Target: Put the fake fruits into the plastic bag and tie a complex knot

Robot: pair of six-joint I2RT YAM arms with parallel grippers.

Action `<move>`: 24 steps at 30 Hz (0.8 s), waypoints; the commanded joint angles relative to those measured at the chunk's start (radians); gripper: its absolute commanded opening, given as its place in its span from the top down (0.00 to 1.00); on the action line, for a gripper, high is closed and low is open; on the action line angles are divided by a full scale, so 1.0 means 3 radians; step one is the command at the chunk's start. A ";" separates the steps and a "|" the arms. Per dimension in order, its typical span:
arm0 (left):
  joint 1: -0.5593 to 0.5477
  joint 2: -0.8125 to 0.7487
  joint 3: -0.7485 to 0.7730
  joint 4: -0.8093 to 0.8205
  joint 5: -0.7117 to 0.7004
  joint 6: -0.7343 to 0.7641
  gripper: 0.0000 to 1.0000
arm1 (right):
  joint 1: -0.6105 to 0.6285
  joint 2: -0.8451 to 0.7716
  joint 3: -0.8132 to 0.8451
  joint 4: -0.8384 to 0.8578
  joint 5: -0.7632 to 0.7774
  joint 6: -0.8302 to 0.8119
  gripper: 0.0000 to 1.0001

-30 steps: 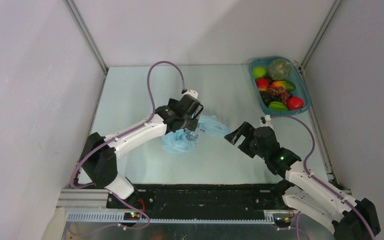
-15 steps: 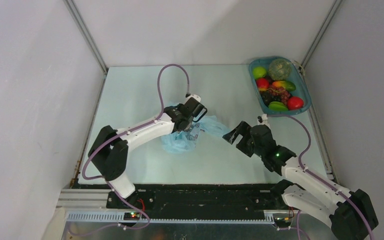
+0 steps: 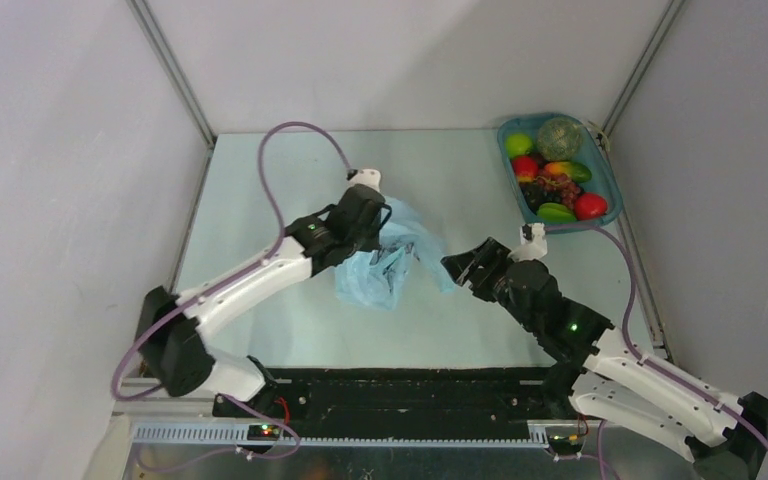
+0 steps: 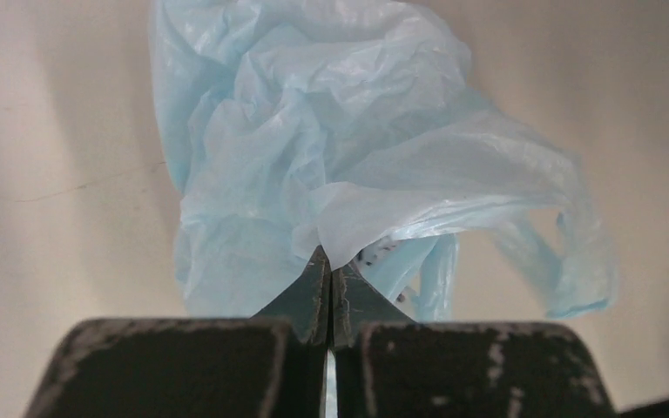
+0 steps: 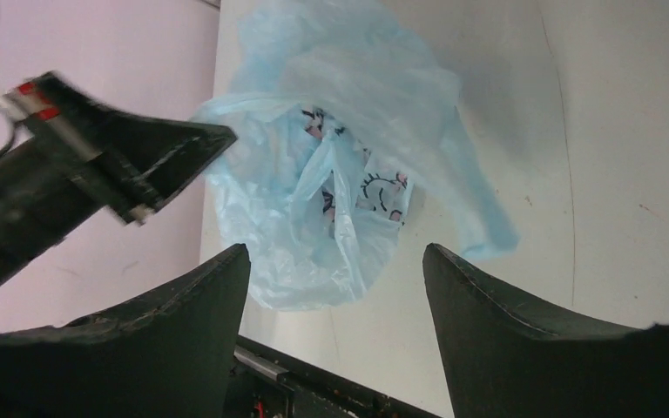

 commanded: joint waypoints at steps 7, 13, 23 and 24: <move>0.0069 -0.0741 -0.0597 0.0941 0.0703 -0.1003 1.00 | 0.0189 0.0439 0.0102 0.0318 0.0030 -0.0019 0.26; 0.0205 -0.0858 -0.0884 0.1245 0.1042 -0.1264 1.00 | 0.0237 0.0650 0.0097 0.0253 0.0185 -0.0045 0.26; 0.0280 -0.0811 -0.1099 0.1497 0.1315 -0.1429 1.00 | -0.0155 0.1139 -0.0115 0.0653 -0.0250 0.0033 0.33; 0.0286 -0.0810 -0.1118 0.1513 0.1317 -0.1432 1.00 | -0.0210 0.1164 -0.0127 0.0659 -0.0272 0.0050 0.33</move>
